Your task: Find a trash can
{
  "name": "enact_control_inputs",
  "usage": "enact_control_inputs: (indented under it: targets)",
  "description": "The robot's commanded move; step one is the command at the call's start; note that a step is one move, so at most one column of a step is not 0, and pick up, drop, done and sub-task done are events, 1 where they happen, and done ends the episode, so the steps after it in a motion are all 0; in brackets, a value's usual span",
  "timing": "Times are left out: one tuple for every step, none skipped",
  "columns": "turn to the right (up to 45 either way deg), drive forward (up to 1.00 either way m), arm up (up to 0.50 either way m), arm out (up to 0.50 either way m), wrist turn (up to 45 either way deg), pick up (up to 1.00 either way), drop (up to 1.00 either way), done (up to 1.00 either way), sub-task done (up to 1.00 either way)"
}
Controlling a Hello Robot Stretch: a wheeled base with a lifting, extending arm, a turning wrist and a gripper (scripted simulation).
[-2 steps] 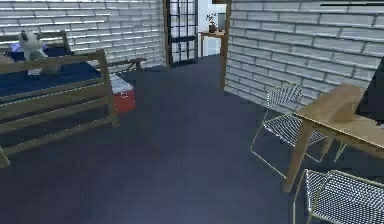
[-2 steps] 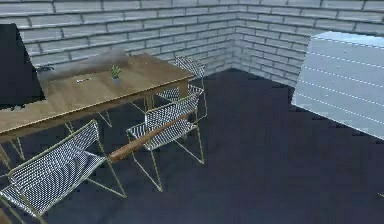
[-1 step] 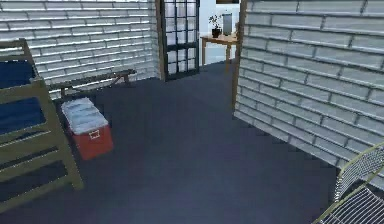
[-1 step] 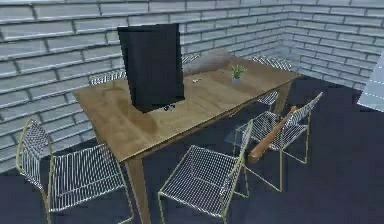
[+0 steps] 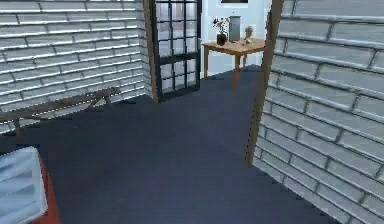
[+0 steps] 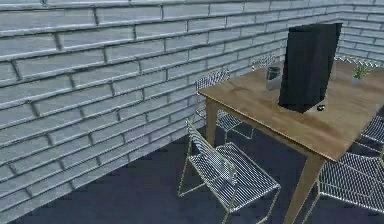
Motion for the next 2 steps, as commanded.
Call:
enact_control_inputs:
  targets:
    - [0.0, 1.00, 0.00, 0.00, 0.0, 0.00, 0.00, 0.00, 0.00]
    - [3.0, 0.00, 0.00, 0.00, 0.0, 0.00, 0.00, 0.00, 0.00]
